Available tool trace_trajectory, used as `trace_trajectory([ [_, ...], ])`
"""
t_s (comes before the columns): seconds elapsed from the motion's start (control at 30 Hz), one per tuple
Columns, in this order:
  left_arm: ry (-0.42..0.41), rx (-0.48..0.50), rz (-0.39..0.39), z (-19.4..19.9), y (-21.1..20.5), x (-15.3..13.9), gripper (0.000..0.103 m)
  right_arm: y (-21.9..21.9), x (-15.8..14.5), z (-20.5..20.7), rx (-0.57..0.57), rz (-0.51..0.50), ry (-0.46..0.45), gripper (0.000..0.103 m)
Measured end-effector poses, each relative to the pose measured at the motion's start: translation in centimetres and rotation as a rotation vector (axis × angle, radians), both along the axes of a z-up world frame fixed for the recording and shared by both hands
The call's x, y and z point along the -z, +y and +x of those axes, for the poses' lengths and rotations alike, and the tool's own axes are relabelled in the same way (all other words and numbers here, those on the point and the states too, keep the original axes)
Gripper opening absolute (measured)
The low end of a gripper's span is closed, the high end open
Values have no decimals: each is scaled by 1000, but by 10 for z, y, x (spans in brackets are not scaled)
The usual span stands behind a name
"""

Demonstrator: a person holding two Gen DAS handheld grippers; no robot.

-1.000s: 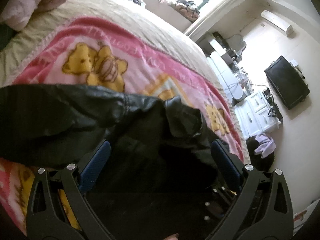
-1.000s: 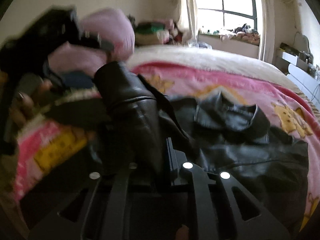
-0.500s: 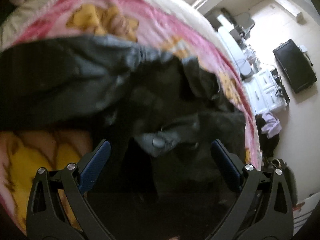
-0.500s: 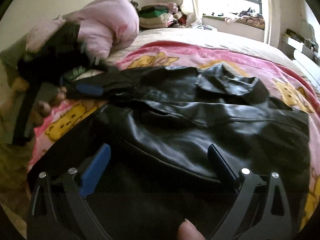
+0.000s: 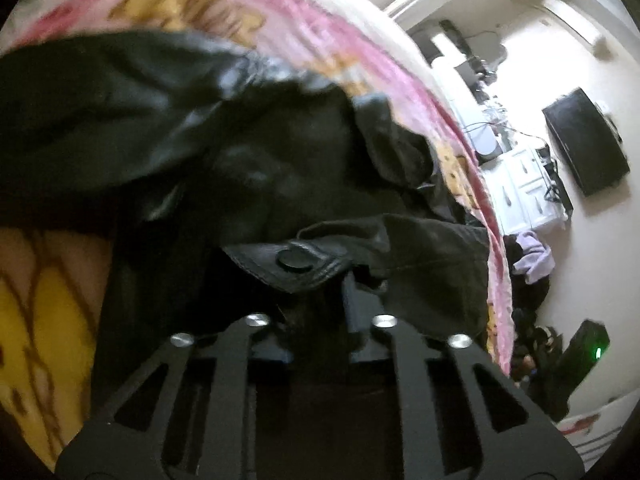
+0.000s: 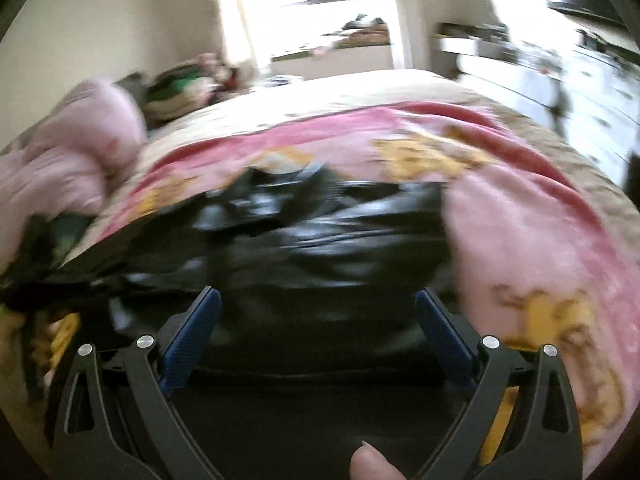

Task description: Fold large clothes

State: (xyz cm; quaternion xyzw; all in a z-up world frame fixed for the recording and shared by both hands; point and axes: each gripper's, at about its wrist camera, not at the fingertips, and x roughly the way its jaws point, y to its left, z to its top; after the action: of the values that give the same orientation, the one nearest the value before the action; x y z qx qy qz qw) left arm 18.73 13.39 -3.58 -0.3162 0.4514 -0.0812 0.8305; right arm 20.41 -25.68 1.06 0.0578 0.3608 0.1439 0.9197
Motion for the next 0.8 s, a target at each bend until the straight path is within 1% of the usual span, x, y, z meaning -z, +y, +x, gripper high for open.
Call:
trace_trajectory([
  [0.03, -33, 9, 26, -1, -4, -9, 7, -7, 1, 4, 31, -1, 10, 87],
  [0.1, -102, 30, 80, 0, -14, -30, 6, -30, 2, 18, 134, 5, 39, 86],
  [0.17, -228, 64, 164, -6, -26, -62, 6, -45, 3, 33, 207, 23, 56, 86],
  [0.23, -352, 95, 253, -13, -36, -89, 6, -55, 4, 50, 250, 56, 74, 87],
  [0.27, -381, 103, 274, -13, -38, -94, 6, -56, 5, 57, 255, 70, 83, 87],
  [0.3, -391, 106, 283, -12, -38, -94, 6, -58, 6, 64, 264, 74, 94, 87],
  [0.37, -357, 95, 290, -2, -29, -81, 6, -55, 13, 82, 272, 58, 118, 87],
  [0.47, -290, 75, 261, 11, -14, -50, 6, -48, 27, 103, 273, 29, 171, 87],
  [0.53, -276, 72, 240, 10, -8, -42, 6, -45, 41, 116, 273, 27, 214, 87],
  [0.6, -299, 75, 252, 5, -9, -46, 6, -42, 51, 125, 276, 29, 243, 86],
  [0.67, -342, 79, 286, -2, -12, -55, 6, -41, 60, 129, 263, 32, 263, 81],
  [0.7, -347, 79, 293, -3, -13, -57, 6, -40, 64, 130, 263, 16, 267, 76],
  [0.8, -326, 80, 301, 2, -11, -50, 6, -35, 72, 131, 270, -60, 256, 77],
])
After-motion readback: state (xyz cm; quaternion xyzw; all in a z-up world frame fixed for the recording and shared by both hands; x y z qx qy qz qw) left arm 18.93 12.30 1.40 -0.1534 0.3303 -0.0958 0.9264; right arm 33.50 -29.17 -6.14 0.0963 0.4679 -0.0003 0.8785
